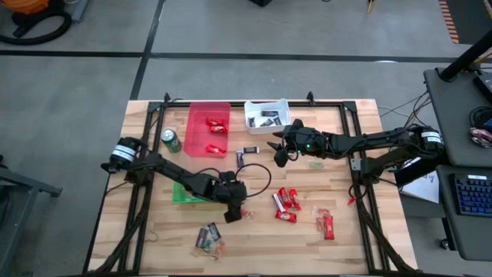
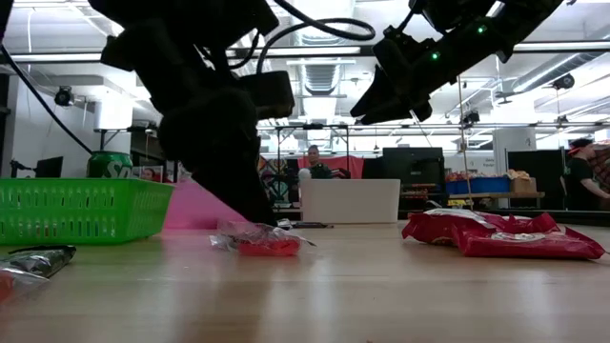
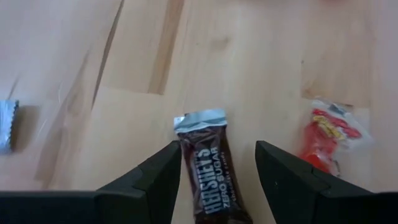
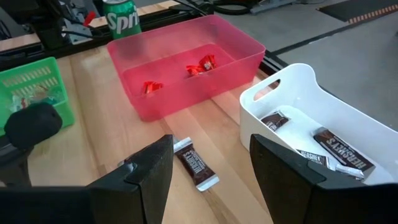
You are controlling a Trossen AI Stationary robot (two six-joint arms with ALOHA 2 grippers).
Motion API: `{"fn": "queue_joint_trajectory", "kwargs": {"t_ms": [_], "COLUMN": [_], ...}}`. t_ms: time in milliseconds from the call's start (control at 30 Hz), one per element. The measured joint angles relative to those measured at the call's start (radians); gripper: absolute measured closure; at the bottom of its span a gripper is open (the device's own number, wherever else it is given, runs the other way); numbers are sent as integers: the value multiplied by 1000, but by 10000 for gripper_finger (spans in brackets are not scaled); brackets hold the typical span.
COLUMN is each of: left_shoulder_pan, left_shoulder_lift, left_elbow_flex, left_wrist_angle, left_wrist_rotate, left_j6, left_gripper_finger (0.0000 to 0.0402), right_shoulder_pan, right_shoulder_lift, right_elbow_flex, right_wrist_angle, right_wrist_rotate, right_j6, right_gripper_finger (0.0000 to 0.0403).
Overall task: Organize candy in baskets
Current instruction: Put the brown chocolate into the white bin
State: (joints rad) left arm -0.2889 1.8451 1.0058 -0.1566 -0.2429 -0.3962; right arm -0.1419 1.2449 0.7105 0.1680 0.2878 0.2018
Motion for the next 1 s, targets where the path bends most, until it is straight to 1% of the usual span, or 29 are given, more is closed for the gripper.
{"fn": "queue_joint_trajectory", "kwargs": {"t_ms": [67,167,300,467,767,900,1000], "left_shoulder_pan": [8,19,24,26,27,28,27], "left_shoulder_lift": [5,16,30,35,37,29,13], "left_elbow_flex": [0,0,0,0,0,-1,-4], "left_wrist_angle": [0,1,8,13,52,59,46], "left_wrist_rotate": [10,52,55,52,61,61,51], "left_j6": [-15,-32,-39,-38,-39,-12,19], "left_gripper_finger": [213,214,228,266,364,394,401], "right_shoulder_pan": [0,0,0,0,0,0,0], "right_shoulder_lift": [0,0,0,0,0,0,0], "right_elbow_flex": [0,0,0,0,0,0,-2], "right_wrist_angle": [0,0,0,-2,-4,-13,-21], "right_wrist_rotate": [0,0,0,0,0,-9,-56], "right_j6": [0,1,1,1,1,10,15], "right_gripper_finger": [197,197,197,197,197,197,197]}}
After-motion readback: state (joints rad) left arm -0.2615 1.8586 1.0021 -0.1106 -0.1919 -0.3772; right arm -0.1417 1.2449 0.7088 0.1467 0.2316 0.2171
